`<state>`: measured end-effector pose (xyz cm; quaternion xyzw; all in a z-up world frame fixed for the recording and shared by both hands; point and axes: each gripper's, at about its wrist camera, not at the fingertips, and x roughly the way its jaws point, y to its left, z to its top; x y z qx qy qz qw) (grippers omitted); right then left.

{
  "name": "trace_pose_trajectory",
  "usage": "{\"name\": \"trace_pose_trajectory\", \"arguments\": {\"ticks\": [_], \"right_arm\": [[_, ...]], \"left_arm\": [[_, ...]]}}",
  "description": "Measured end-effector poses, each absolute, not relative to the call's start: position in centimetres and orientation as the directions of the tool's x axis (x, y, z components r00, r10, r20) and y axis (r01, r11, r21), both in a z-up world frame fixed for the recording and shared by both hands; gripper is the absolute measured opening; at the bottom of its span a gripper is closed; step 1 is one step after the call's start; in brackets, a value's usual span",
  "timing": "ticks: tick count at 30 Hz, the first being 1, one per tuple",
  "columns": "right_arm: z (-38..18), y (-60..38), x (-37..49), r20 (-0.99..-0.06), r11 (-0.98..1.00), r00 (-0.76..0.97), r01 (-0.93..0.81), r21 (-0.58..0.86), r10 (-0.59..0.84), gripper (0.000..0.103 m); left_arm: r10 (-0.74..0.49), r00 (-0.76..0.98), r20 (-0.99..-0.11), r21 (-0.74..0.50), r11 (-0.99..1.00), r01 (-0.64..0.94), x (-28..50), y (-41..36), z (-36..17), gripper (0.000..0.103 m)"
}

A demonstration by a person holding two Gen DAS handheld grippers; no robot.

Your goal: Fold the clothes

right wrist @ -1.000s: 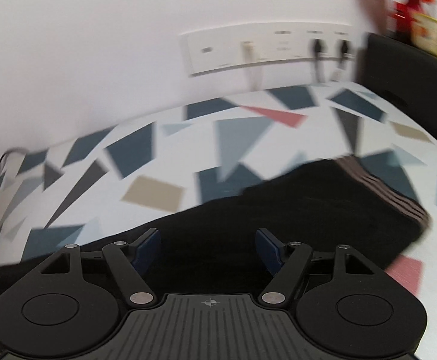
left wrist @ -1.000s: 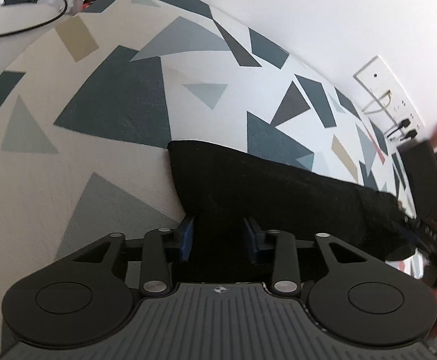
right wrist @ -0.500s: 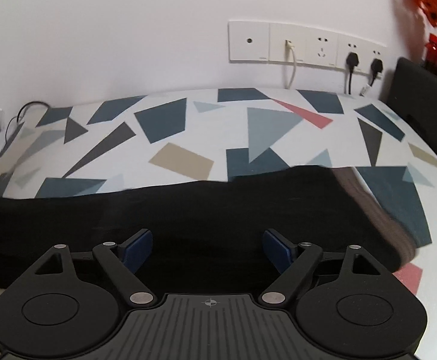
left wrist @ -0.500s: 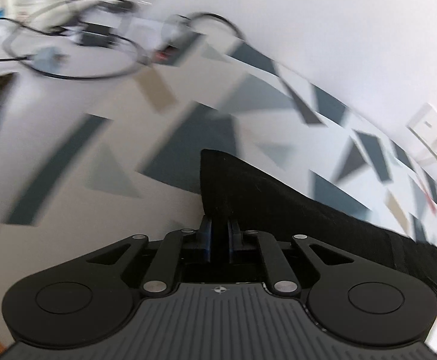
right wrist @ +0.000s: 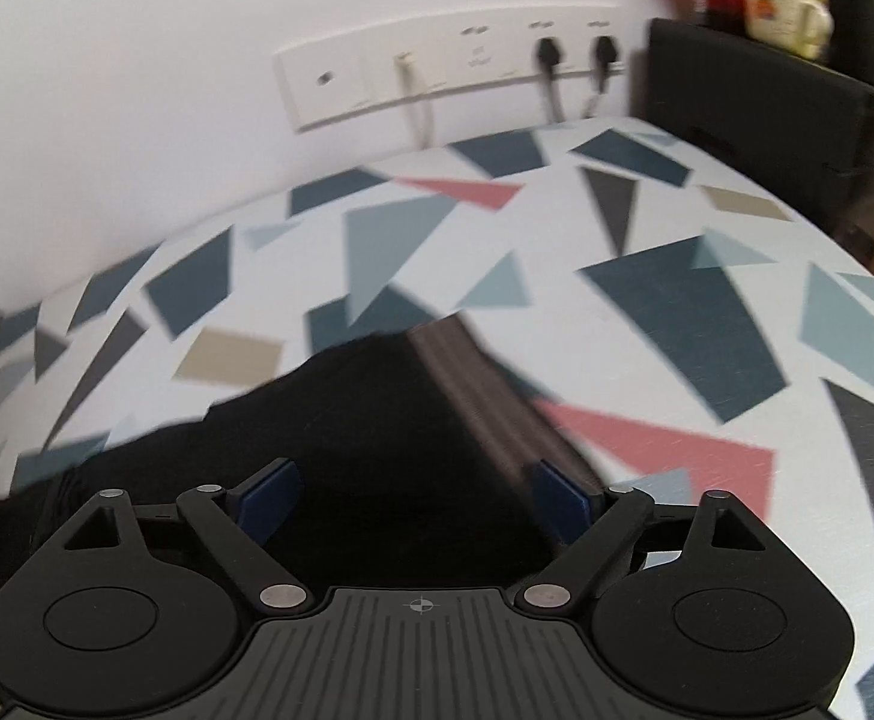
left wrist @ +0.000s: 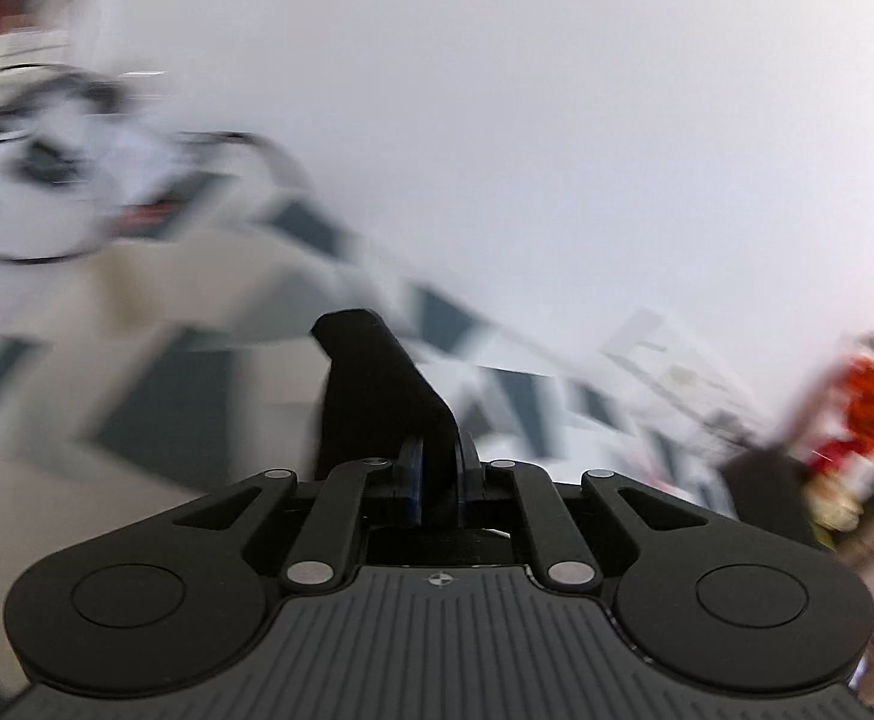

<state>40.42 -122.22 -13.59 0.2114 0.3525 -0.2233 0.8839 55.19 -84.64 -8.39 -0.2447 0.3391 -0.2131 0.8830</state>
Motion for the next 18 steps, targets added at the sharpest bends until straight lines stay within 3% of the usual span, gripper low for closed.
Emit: {"name": "trace_pose_trajectory", "arguments": {"ticks": [5, 9, 14, 18], "right_arm": [[-13.2, -126.1, 37.7, -0.705, 0.743, 0.651, 0.613, 0.269, -0.282, 0.084], [-13.6, -129.3, 35.3, -0.709, 0.677, 0.630, 0.674, 0.297, -0.317, 0.084], [-14.0, -132.2, 33.0, -0.700, 0.623, 0.637, 0.700, 0.350, -0.322, 0.084], [-13.9, -132.7, 33.1, -0.644, 0.647, 0.730, 0.609, 0.458, -0.231, 0.083]], "left_arm": [[-0.726, 0.549, -0.414, -0.609, 0.669, 0.425, 56.3, -94.5, -7.3, 0.005], [-0.812, 0.425, -0.401, -0.589, 0.584, 0.559, 56.9, -103.5, -8.2, 0.005], [-0.799, 0.341, -0.495, -0.580, 0.597, 0.554, 56.4, -109.4, -10.6, 0.006], [-0.727, 0.467, -0.504, -0.550, 0.687, 0.475, 56.7, -104.8, -10.0, 0.022]]}}
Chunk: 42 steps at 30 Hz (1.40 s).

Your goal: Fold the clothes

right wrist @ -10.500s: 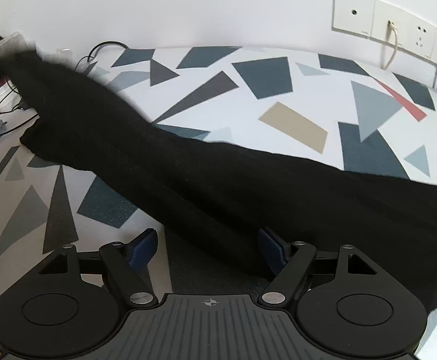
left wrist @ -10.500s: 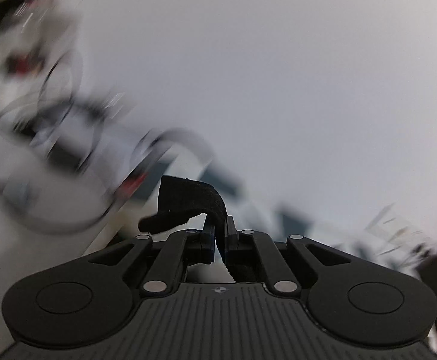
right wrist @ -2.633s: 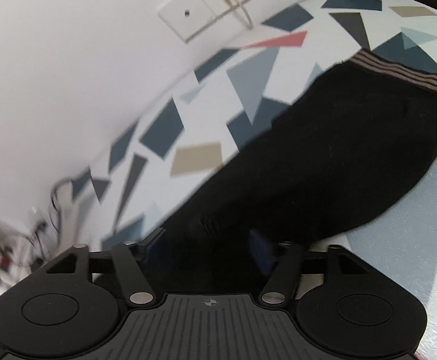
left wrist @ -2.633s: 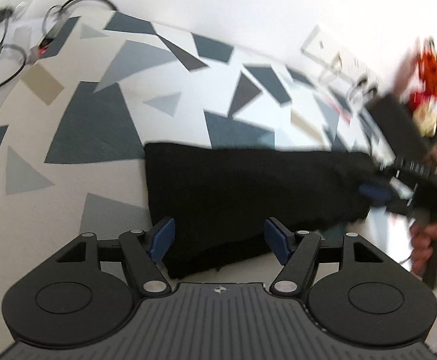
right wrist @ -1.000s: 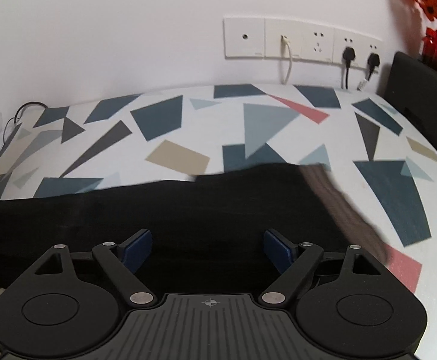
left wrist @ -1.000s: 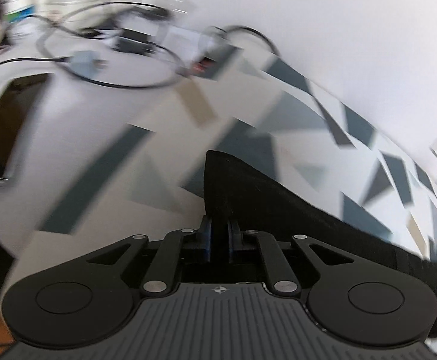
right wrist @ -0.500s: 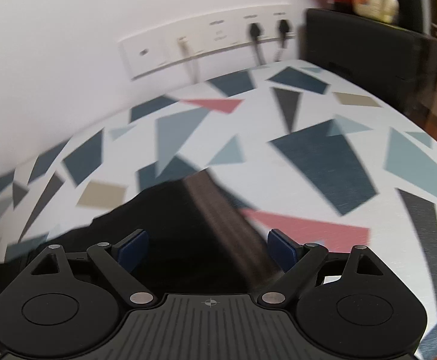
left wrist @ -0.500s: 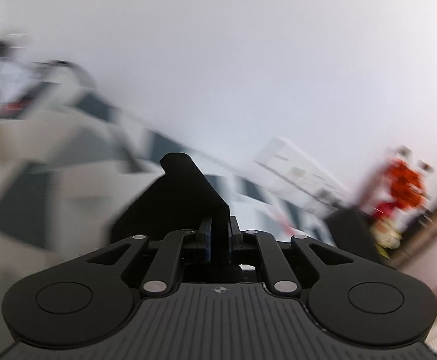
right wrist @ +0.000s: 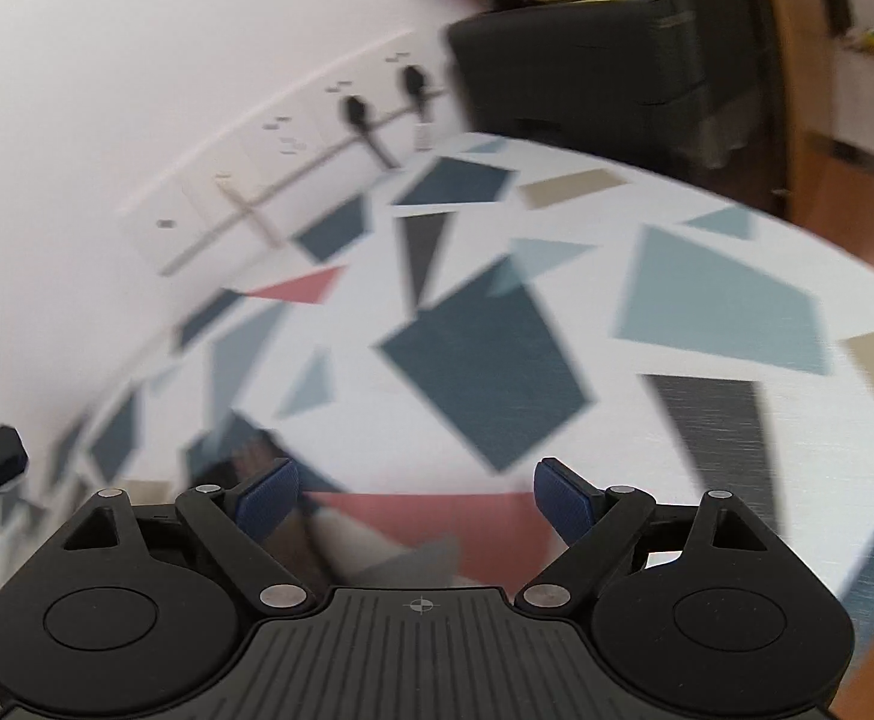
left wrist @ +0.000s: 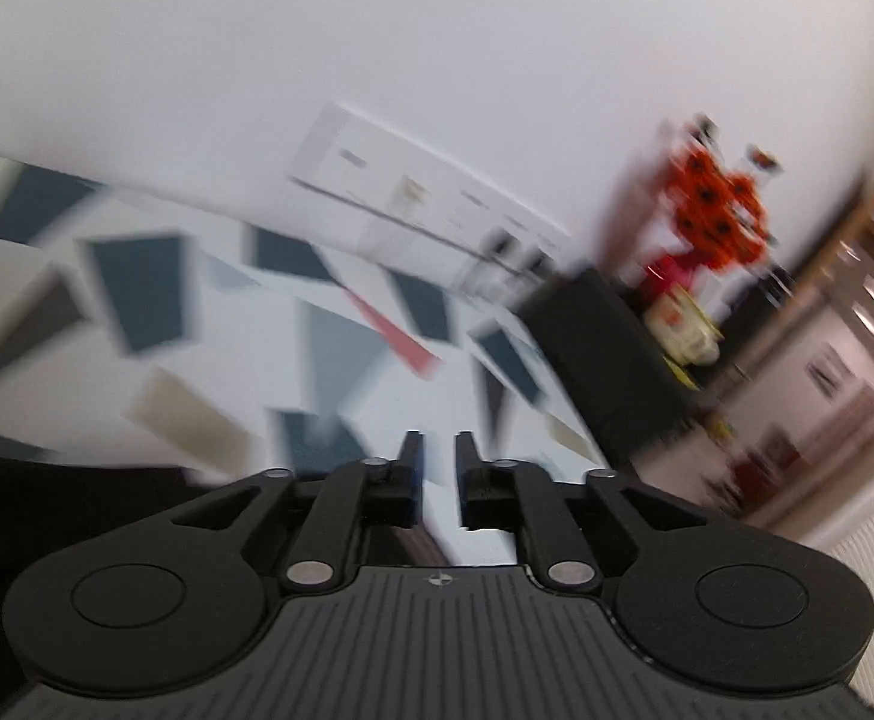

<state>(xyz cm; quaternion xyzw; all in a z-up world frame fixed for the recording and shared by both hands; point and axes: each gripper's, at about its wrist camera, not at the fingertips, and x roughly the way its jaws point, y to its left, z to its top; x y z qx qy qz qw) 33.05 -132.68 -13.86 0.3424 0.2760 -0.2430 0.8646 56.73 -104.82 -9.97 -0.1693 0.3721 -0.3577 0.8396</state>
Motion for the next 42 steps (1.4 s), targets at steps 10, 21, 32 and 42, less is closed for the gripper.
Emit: {"name": "trace_pose_trajectory", "arguments": {"ticks": [10, 21, 32, 42], "right_arm": [[-15.1, -124.9, 42.7, -0.533, 0.747, 0.797, 0.166, 0.644, 0.283, 0.061], [-16.1, -120.0, 49.2, -0.669, 0.827, 0.672, 0.149, 0.542, 0.317, 0.005], [-8.6, -125.4, 43.5, -0.488, 0.824, 0.860, 0.163, 0.542, 0.150, 0.005], [-14.0, -130.8, 39.3, -0.640, 0.766, 0.754, 0.498, 0.407, -0.150, 0.005]], "left_arm": [[-0.329, 0.628, -0.706, -0.211, 0.943, 0.257, 52.0, -91.1, -12.6, 0.059], [-0.318, 0.618, -0.719, -0.278, 0.947, 0.163, 50.1, -88.7, -14.1, 0.061], [-0.409, 0.588, -0.697, -0.288, 0.912, 0.293, 52.5, -91.8, -13.3, 0.062], [-0.507, 0.481, -0.716, -0.373, 0.859, 0.350, 55.9, -96.4, -14.8, 0.066]]}}
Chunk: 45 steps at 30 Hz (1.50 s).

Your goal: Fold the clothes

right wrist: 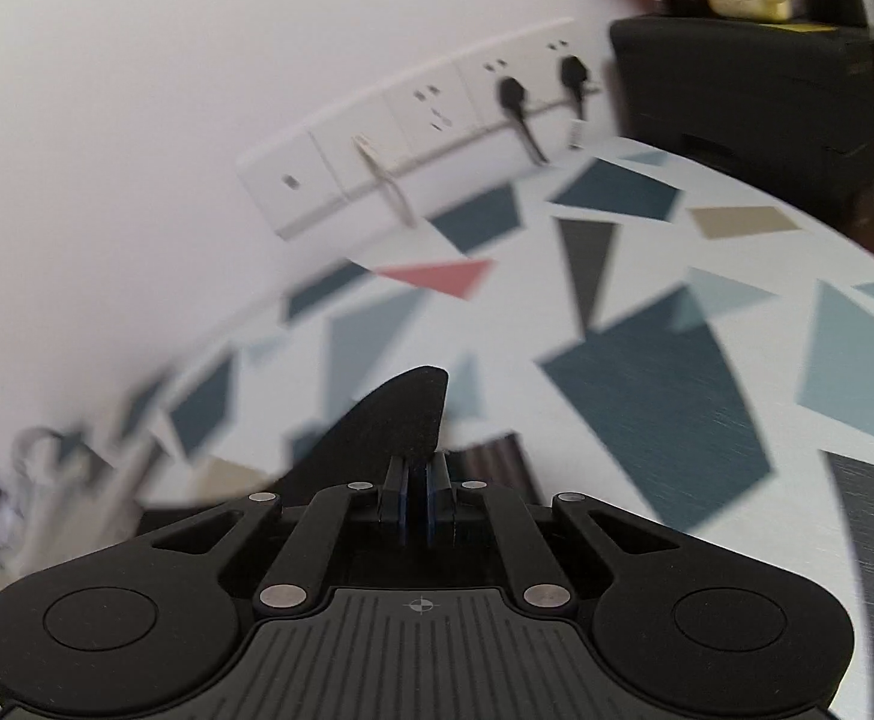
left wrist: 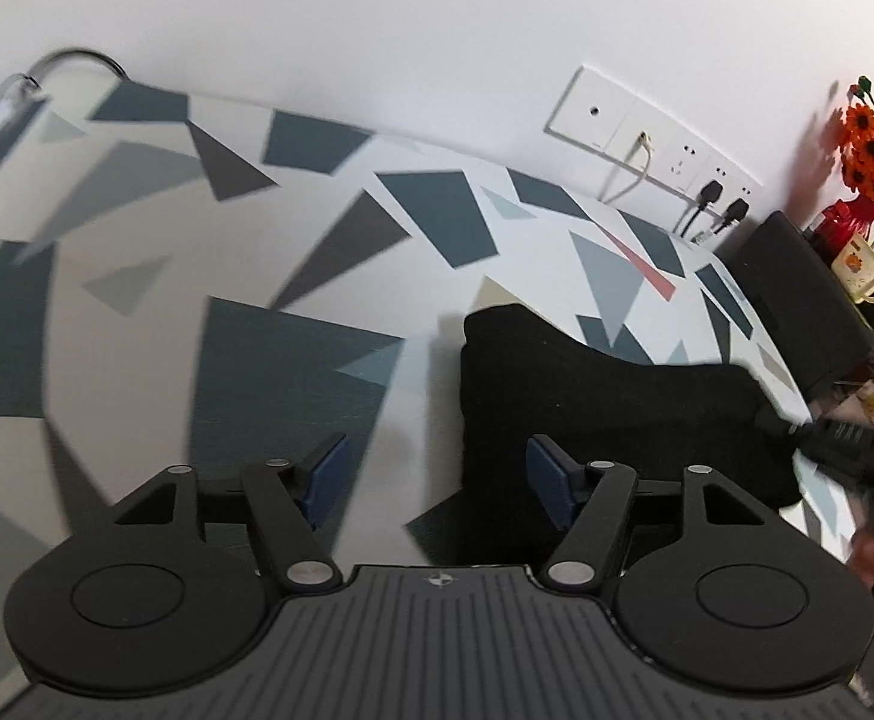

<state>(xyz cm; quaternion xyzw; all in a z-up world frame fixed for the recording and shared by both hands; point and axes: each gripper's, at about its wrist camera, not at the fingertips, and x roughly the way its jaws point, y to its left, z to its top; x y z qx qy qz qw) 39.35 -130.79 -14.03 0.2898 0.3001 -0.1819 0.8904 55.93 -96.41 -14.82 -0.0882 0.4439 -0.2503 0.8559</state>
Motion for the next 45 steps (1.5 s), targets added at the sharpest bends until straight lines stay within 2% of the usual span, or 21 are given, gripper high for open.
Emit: {"name": "trace_pose_trajectory", "arguments": {"ticks": [4, 13, 17, 18, 20, 21, 22, 23, 25, 26, 29, 30, 31, 32, 34, 39, 41, 42, 43, 44, 45], "right_arm": [[-15.5, -131.6, 38.1, -0.696, 0.703, 0.693, 0.589, 0.398, -0.186, 0.006], [-10.3, -131.7, 33.5, -0.589, 0.661, 0.791, 0.532, 0.530, -0.164, 0.005], [-11.3, -132.0, 32.4, -0.684, 0.653, 0.700, 0.618, 0.438, -0.204, 0.005], [-12.2, -132.2, 32.3, -0.718, 0.640, 0.659, 0.655, 0.402, -0.224, 0.009], [-13.8, -132.5, 32.2, -0.766, 0.616, 0.589, 0.711, 0.339, -0.258, 0.029], [-14.2, -132.7, 32.2, -0.776, 0.606, 0.571, 0.726, 0.326, -0.267, 0.048], [-14.5, -132.8, 32.2, -0.782, 0.598, 0.560, 0.736, 0.317, -0.274, 0.057], [-14.7, -132.7, 32.1, -0.770, 0.607, 0.576, 0.725, 0.326, -0.274, 0.062], [-14.8, -132.4, 32.4, -0.759, 0.649, 0.598, 0.689, 0.323, -0.258, 0.081], [-15.0, -132.2, 32.5, -0.758, 0.669, 0.605, 0.671, 0.320, -0.244, 0.083], [-16.1, -131.7, 33.6, -0.781, 0.714, 0.593, 0.632, 0.302, -0.194, 0.084], [-16.6, -131.5, 34.0, -0.790, 0.722, 0.588, 0.621, 0.304, -0.173, 0.086], [-16.8, -131.2, 34.3, -0.786, 0.733, 0.594, 0.611, 0.300, -0.173, 0.084], [-16.8, -130.8, 34.6, -0.779, 0.751, 0.604, 0.591, 0.295, -0.170, 0.083], [-16.7, -130.2, 35.5, -0.770, 0.781, 0.625, 0.543, 0.308, -0.131, 0.073], [-17.0, -129.9, 38.3, -0.721, 0.833, 0.690, 0.435, 0.342, -0.064, 0.069], [-17.2, -130.1, 39.1, -0.694, 0.841, 0.720, 0.388, 0.378, -0.021, 0.069], [-17.3, -130.2, 39.5, -0.682, 0.845, 0.732, 0.366, 0.390, -0.002, 0.069], [-17.3, -130.2, 39.9, -0.672, 0.849, 0.740, 0.347, 0.398, 0.014, 0.072], [-17.2, -130.1, 40.1, -0.676, 0.855, 0.737, 0.341, 0.391, 0.015, 0.075], [-17.0, -130.1, 40.1, -0.679, 0.860, 0.734, 0.338, 0.384, 0.015, 0.085]], "left_arm": [[-0.514, 0.450, -0.731, -0.372, 0.852, 0.369, 57.3, -98.1, -15.5, 0.067], [-0.562, 0.414, -0.716, -0.417, 0.820, 0.392, 58.8, -100.5, -15.3, 0.070], [-0.566, 0.403, -0.720, -0.405, 0.813, 0.418, 59.1, -102.0, -15.6, 0.070], [-0.566, 0.402, -0.720, -0.402, 0.812, 0.423, 59.2, -102.4, -15.7, 0.070], [-0.564, 0.405, -0.720, -0.387, 0.810, 0.441, 59.3, -103.3, -15.7, 0.070], [-0.562, 0.405, -0.721, -0.378, 0.809, 0.451, 59.4, -103.7, -15.7, 0.070], [-0.561, 0.401, -0.724, -0.372, 0.807, 0.459, 59.5, -104.0, -15.7, 0.070], [-0.560, 0.394, -0.729, -0.368, 0.805, 0.465, 59.6, -104.4, -15.8, 0.070], [-0.552, 0.375, -0.745, -0.361, 0.806, 0.470, 59.9, -104.9, -16.1, 0.075], [-0.546, 0.366, -0.754, -0.356, 0.807, 0.471, 60.0, -105.1, -16.4, 0.076], [-0.528, 0.338, -0.779, -0.342, 0.810, 0.477, 60.2, -105.8, -17.1, 0.076], [-0.534, 0.330, -0.778, -0.342, 0.802, 0.490, 60.0, -106.0, -17.2, 0.064], [-0.547, 0.322, -0.772, -0.345, 0.788, 0.511, 59.7, -106.1, -17.1, 0.038], [-0.547, 0.321, -0.773, -0.338, 0.783, 0.522, 59.4, -106.2, -17.0, 0.035], [-0.525, 0.333, -0.783, -0.305, 0.791, 0.530, 58.8, -106.2, -16.8, 0.032], [-0.434, 0.392, -0.811, -0.276, 0.875, 0.398, 58.0, -103.3, -16.4, 0.032], [-0.398, 0.408, -0.821, -0.271, 0.902, 0.336, 57.6, -101.7, -16.4, 0.038], [-0.376, 0.416, -0.828, -0.254, 0.913, 0.321, 57.3, -101.2, -16.3, 0.055], [-0.350, 0.423, -0.836, -0.229, 0.923, 0.310, 57.1, -100.9, -16.3, 0.078], [-0.327, 0.429, -0.842, -0.205, 0.929, 0.307, 56.9, -100.7, -16.2, 0.084], [-0.326, 0.430, -0.842, -0.200, 0.929, 0.312, 56.8, -100.5, -16.2, 0.086]]}}
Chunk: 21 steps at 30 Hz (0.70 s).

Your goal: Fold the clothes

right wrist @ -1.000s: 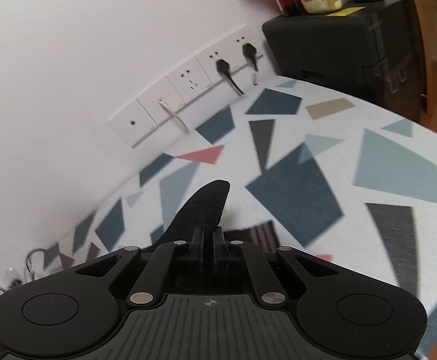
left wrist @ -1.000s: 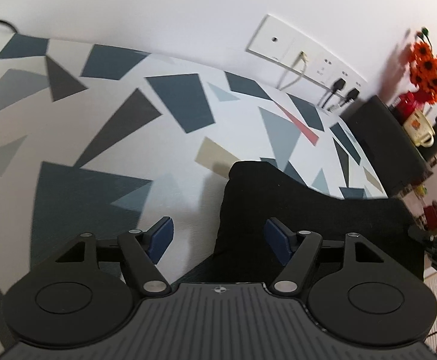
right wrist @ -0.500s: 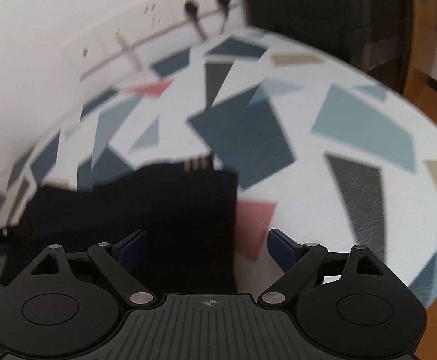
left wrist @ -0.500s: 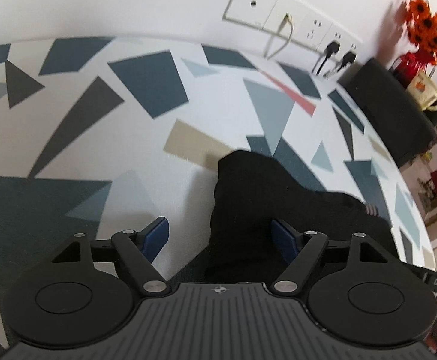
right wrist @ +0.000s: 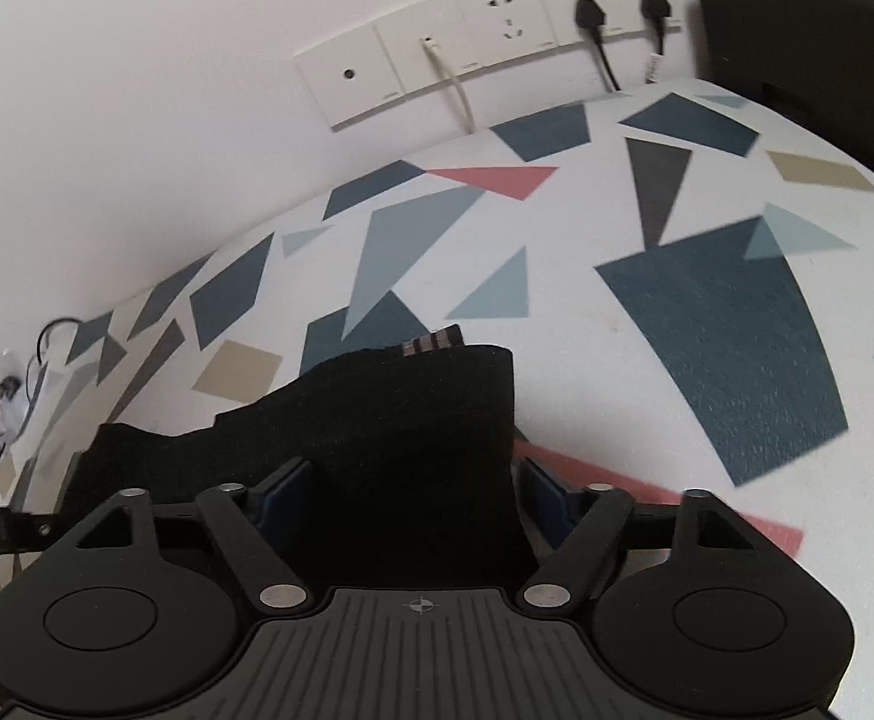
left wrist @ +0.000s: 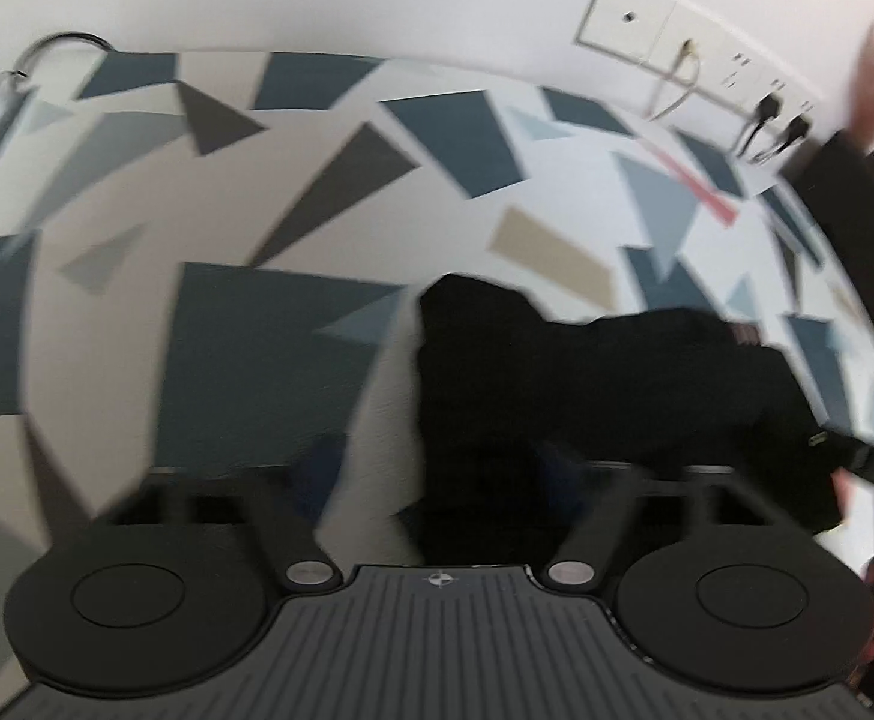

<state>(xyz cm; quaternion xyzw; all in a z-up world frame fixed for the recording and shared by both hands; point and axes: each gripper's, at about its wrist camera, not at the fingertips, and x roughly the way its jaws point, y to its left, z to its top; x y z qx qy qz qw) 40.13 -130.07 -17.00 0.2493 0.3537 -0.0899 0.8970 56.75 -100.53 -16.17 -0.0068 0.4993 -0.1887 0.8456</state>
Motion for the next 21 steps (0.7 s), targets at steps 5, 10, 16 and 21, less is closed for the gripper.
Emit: {"name": "trace_pose_trajectory", "arguments": {"ticks": [5, 10, 16, 21], "right_arm": [[-16.8, -129.8, 39.6, -0.709, 0.893, 0.704, 0.288, 0.347, 0.048, 0.102], [-17.6, -128.1, 40.0, -0.730, 0.944, 0.683, 0.242, 0.222, -0.004, 0.102], [-17.7, -127.4, 40.9, -0.730, 0.944, 0.682, 0.269, 0.192, -0.046, 0.102], [-17.8, -127.4, 40.8, -0.721, 0.947, 0.691, 0.261, 0.187, -0.048, 0.102]], "left_arm": [[-0.350, 0.376, -0.858, -0.216, 0.910, 0.355, 56.6, -101.1, -17.0, 0.089], [-0.309, 0.376, -0.874, -0.186, 0.926, 0.330, 56.9, -102.3, -17.9, 0.102], [-0.264, 0.396, -0.880, -0.125, 0.931, 0.344, 57.2, -103.4, -18.2, 0.103], [-0.257, 0.407, -0.877, -0.115, 0.933, 0.341, 57.1, -103.5, -18.3, 0.103]]}}
